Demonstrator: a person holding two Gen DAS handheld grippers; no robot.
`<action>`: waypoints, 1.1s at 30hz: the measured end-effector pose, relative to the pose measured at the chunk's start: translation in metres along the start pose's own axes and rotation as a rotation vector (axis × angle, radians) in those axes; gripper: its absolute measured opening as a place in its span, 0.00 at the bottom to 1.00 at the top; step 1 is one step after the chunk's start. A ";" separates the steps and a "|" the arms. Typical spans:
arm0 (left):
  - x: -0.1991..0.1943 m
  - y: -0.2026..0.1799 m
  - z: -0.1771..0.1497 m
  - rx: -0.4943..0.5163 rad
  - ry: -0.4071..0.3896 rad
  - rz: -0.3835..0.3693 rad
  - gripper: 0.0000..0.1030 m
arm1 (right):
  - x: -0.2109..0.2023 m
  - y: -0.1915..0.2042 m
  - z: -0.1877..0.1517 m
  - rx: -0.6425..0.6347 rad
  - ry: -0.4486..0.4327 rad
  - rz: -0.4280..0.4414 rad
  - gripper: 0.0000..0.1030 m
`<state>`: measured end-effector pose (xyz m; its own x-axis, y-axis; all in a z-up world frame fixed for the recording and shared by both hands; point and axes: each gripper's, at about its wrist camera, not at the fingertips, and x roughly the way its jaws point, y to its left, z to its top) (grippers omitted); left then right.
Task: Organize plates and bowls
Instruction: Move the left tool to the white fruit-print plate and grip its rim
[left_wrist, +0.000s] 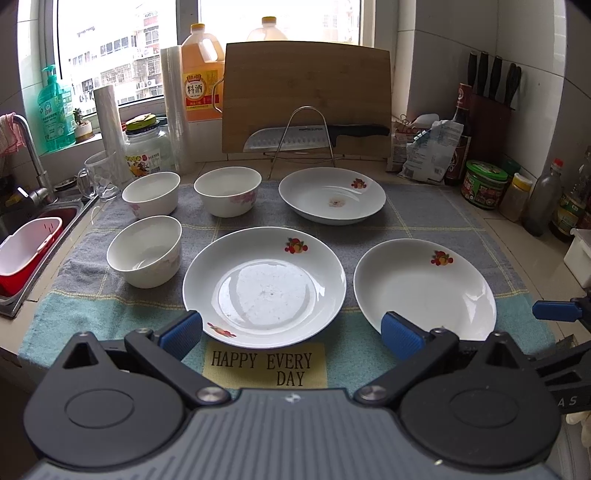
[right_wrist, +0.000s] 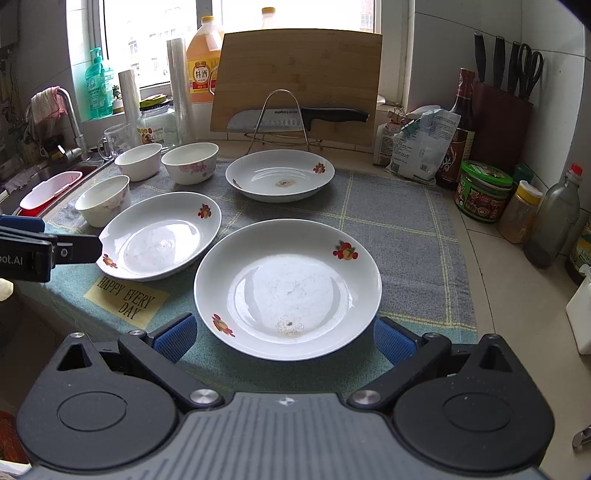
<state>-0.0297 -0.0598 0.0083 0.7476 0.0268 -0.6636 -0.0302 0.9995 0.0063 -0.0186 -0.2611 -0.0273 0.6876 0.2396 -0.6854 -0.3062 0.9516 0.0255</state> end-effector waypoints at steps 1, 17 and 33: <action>0.001 0.000 0.000 0.002 0.003 0.004 0.99 | 0.003 -0.001 -0.004 0.001 0.007 0.006 1.00; 0.033 -0.007 0.010 0.047 0.030 -0.050 0.99 | 0.055 -0.012 -0.030 0.023 0.090 -0.007 1.00; 0.083 -0.022 0.036 0.175 0.076 -0.197 0.99 | 0.084 0.000 -0.026 -0.036 0.075 -0.017 1.00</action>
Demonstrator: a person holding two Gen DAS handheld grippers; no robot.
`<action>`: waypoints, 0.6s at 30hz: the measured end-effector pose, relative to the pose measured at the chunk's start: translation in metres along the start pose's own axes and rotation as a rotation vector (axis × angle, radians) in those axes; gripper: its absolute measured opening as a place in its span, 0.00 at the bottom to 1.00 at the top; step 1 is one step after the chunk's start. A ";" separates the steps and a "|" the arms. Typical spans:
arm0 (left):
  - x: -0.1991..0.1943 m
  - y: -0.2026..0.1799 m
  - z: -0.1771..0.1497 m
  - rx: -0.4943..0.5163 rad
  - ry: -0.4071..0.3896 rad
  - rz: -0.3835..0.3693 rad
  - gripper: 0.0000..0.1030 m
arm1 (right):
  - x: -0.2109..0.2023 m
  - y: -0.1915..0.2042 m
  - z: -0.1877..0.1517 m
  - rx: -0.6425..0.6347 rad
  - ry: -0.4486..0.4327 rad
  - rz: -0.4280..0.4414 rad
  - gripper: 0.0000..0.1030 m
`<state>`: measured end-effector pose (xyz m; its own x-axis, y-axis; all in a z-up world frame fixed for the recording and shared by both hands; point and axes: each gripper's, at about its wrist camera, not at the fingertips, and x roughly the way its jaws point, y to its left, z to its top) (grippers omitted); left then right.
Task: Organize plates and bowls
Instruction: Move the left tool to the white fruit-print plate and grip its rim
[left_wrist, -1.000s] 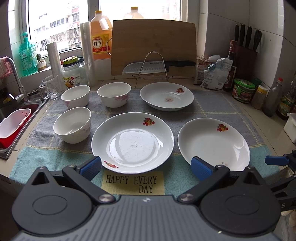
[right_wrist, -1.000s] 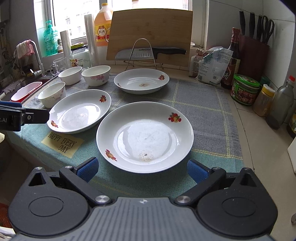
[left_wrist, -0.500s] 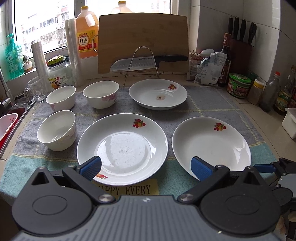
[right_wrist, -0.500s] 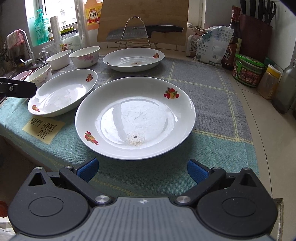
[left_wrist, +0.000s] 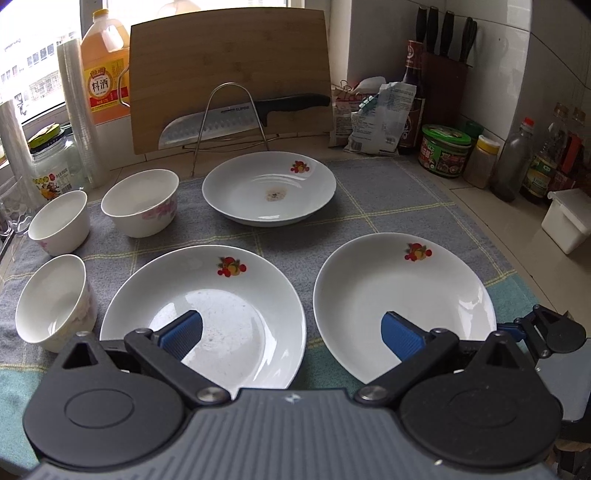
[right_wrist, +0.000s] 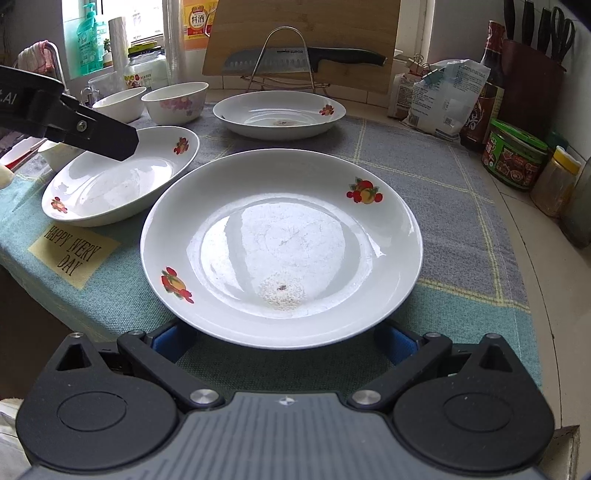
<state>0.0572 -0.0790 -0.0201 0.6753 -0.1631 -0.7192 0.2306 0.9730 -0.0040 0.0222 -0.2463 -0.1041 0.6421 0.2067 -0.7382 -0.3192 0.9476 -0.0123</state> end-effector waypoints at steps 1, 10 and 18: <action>0.003 -0.001 0.002 0.012 0.003 -0.018 0.99 | 0.000 0.000 0.000 0.001 -0.006 0.001 1.00; 0.040 -0.015 0.034 0.156 0.044 -0.179 0.99 | -0.001 -0.003 -0.005 -0.004 -0.042 0.011 1.00; 0.087 -0.027 0.055 0.279 0.147 -0.256 0.99 | -0.003 -0.001 -0.009 0.004 -0.055 0.002 1.00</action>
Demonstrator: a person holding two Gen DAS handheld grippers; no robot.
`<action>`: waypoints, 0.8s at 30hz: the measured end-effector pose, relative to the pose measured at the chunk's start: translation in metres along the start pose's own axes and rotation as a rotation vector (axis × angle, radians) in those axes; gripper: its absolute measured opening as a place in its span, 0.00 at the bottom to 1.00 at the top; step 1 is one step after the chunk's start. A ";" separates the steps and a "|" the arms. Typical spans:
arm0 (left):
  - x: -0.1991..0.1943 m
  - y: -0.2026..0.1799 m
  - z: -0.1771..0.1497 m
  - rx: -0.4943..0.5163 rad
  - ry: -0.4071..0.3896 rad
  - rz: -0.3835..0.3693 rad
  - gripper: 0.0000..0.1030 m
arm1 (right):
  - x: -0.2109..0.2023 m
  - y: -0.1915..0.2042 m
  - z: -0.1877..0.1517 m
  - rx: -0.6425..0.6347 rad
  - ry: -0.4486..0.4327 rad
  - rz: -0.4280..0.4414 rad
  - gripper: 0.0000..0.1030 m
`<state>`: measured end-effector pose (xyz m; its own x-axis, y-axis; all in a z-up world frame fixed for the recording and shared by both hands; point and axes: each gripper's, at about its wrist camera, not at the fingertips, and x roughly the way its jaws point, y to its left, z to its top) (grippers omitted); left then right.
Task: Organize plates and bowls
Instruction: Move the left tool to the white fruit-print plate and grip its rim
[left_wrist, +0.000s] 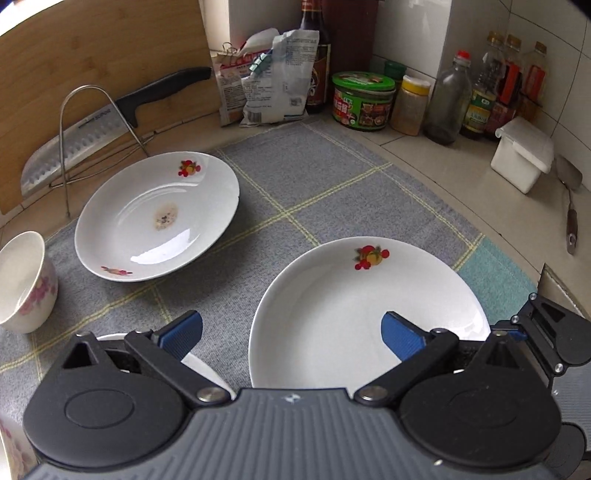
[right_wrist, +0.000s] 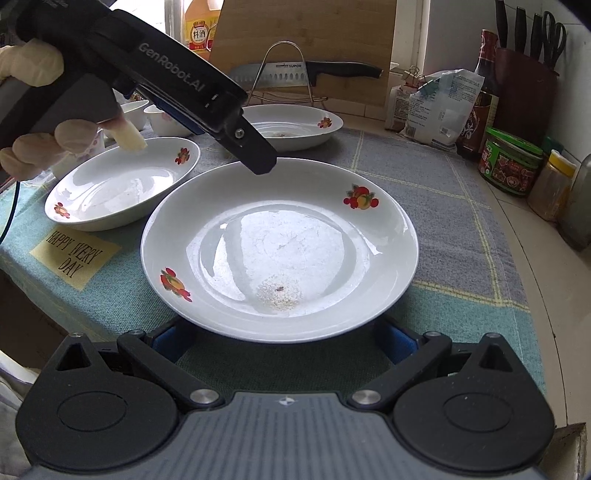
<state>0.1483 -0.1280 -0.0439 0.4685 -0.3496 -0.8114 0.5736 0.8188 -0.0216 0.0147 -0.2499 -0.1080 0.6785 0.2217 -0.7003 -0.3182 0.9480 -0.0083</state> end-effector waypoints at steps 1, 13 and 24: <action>0.005 0.001 0.002 0.008 0.013 -0.013 0.99 | 0.000 0.000 0.001 0.002 0.004 -0.001 1.00; 0.054 0.005 0.013 0.151 0.153 -0.193 0.99 | 0.003 0.002 0.007 0.033 0.034 -0.034 1.00; 0.065 0.001 0.023 0.173 0.183 -0.151 1.00 | 0.002 0.005 0.008 0.053 0.058 -0.058 1.00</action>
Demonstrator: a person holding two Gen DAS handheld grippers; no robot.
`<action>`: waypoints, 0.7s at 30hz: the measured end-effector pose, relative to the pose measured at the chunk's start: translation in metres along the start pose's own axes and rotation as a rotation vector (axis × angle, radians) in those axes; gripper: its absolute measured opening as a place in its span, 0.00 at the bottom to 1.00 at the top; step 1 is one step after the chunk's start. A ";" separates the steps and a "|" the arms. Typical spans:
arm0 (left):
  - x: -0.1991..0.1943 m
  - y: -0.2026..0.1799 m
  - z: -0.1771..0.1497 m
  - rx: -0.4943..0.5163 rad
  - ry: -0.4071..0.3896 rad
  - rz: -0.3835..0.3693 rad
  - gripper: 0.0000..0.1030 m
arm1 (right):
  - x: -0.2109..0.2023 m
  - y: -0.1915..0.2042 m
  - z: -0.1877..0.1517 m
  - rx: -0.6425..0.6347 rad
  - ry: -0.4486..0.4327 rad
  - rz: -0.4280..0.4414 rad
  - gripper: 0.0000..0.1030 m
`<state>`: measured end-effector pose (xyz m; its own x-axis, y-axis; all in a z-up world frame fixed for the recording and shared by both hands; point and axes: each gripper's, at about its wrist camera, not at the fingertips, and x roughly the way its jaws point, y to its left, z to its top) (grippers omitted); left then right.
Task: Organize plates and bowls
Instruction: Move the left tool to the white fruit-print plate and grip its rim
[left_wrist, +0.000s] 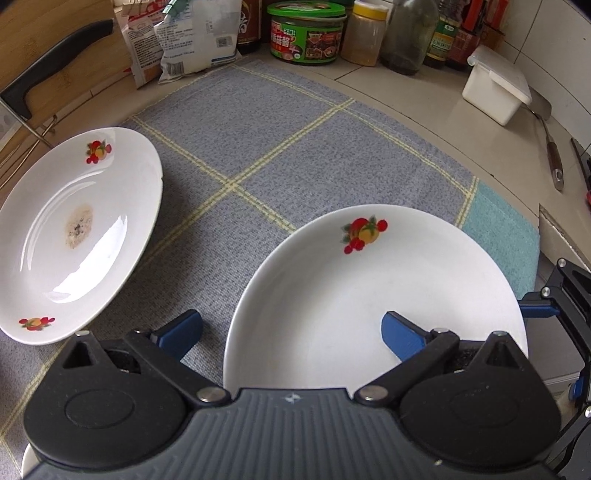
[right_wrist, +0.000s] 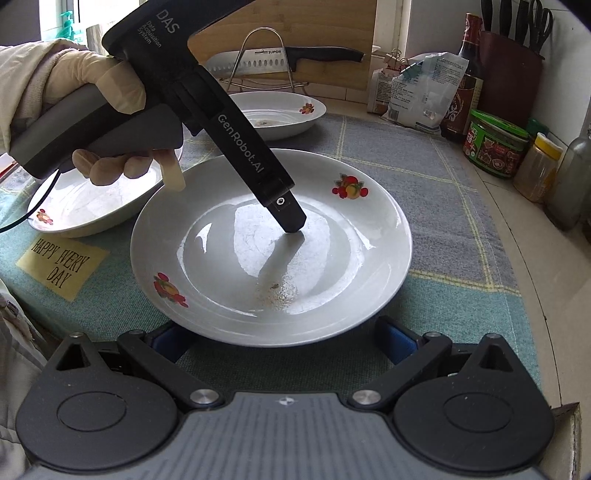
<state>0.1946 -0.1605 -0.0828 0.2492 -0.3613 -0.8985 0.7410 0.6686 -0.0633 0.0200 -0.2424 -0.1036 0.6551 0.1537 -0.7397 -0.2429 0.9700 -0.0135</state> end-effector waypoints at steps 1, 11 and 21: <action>0.000 0.000 0.000 0.000 0.000 0.000 1.00 | 0.000 0.000 0.000 -0.001 0.000 0.001 1.00; -0.004 0.003 0.002 0.037 0.036 -0.097 0.99 | 0.000 -0.003 -0.001 -0.024 -0.015 0.023 1.00; -0.003 0.002 0.007 0.131 0.087 -0.184 0.94 | 0.002 -0.005 0.000 -0.050 -0.033 0.047 1.00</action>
<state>0.1995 -0.1620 -0.0771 0.0521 -0.4086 -0.9112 0.8448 0.5046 -0.1779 0.0220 -0.2466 -0.1049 0.6650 0.2056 -0.7180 -0.3089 0.9510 -0.0138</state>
